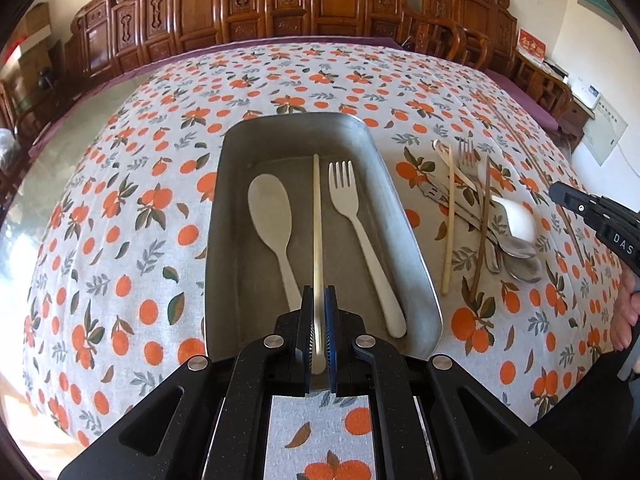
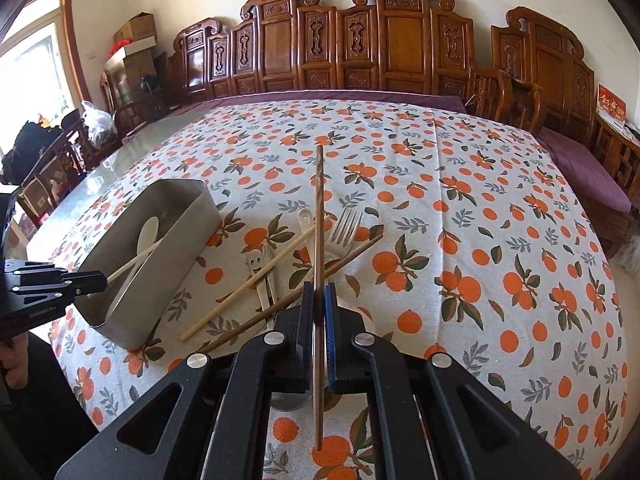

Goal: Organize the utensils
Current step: 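Lower the chopstick into the tray and open the left tool while the right tool holds its chopstick, then lower the held chopstick into the tray and open the right tool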

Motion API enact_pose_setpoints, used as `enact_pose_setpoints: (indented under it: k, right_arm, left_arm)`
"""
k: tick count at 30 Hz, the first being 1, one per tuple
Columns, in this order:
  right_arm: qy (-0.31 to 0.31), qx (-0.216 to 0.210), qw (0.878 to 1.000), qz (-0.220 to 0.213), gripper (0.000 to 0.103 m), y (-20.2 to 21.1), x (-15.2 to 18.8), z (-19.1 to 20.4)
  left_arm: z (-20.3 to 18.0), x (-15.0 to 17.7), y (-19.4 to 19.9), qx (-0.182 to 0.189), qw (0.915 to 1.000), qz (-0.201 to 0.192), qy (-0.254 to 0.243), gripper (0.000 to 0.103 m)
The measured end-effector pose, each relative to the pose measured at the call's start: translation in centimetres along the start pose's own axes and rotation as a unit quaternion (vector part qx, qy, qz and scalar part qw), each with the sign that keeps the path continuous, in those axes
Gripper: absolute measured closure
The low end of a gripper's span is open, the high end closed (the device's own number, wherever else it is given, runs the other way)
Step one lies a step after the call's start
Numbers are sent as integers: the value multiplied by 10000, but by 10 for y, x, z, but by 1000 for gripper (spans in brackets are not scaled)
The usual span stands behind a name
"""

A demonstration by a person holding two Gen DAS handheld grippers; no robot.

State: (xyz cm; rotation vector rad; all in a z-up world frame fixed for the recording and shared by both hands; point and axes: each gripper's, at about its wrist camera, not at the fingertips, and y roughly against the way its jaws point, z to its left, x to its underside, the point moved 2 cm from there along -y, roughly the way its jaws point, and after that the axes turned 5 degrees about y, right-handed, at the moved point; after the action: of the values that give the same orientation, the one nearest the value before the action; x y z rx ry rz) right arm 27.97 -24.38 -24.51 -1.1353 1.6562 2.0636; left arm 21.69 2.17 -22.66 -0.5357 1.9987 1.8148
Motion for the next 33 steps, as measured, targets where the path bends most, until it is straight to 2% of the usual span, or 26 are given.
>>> enact_pose_setpoints:
  k: [5, 9, 13, 24, 33]
  right_arm:
    - [28, -88, 10000, -10, 97, 2, -1, 8]
    - [115, -163, 9998, -2, 97, 4, -2, 20]
    - [147, -302, 9994, -48, 97, 10, -7, 37]
    - [455, -721, 9963, 42, 97, 0, -28, 107]
    - [132, -1203, 9925, 160, 97, -24, -46, 146]
  left_arm:
    - [2, -3, 3, 1, 9999, -159, 31, 97]
    - [3, -4, 14, -49, 9990, -444, -58, 90]
    - [7, -6, 24, -33, 9979, -641, -86, 89]
    - [26, -9, 37, 138, 9962, -854, 41, 89]
    - [38, -11, 41, 170, 9956, -910, 170, 89]
